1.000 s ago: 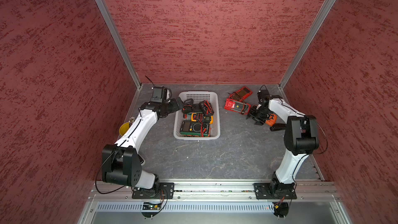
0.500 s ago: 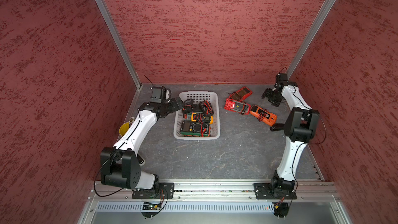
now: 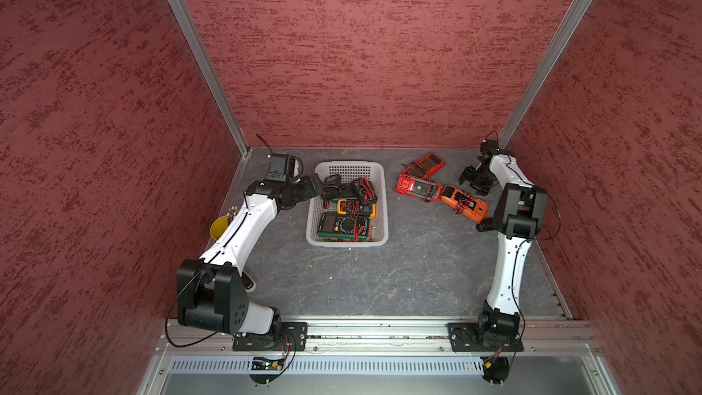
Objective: Put the multimeter into the basket
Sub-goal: Move the multimeter to the center of the board.
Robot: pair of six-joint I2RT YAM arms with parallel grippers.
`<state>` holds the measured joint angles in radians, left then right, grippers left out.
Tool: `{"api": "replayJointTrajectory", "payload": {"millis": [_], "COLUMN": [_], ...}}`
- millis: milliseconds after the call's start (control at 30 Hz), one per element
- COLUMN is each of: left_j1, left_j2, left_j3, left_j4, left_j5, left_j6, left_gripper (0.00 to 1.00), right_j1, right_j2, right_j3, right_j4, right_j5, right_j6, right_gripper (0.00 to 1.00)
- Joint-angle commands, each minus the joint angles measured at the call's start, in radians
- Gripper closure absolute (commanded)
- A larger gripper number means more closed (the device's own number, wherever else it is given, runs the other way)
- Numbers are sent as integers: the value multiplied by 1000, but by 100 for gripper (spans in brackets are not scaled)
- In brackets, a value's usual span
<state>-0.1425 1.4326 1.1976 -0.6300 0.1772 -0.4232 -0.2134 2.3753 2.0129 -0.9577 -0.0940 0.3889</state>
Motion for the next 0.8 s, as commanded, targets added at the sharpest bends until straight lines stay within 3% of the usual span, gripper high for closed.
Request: {"api": "replayJointTrajectory", "payload": {"millis": [0,367,600,767], "left_j1": [-1,10,15,16], "left_j2": [12,46,36,21], "left_j3": [38,50,29,18], "left_j4": [-4,27,28,29], "left_j5": [-4,35,37,27], "left_j6": [31,44,44,46], "left_gripper": [0,0,0,0], "right_j1": [4,121,274,346], "right_j2": [-103,-370,-506,-584], "right_j3": [-135,-580,-731,-799], "right_j4": [57,200,236,279], "right_j5": [-47,-133,-180,-285], "right_j6": [45,236,384,442], "right_gripper": [28,28,23,21]}}
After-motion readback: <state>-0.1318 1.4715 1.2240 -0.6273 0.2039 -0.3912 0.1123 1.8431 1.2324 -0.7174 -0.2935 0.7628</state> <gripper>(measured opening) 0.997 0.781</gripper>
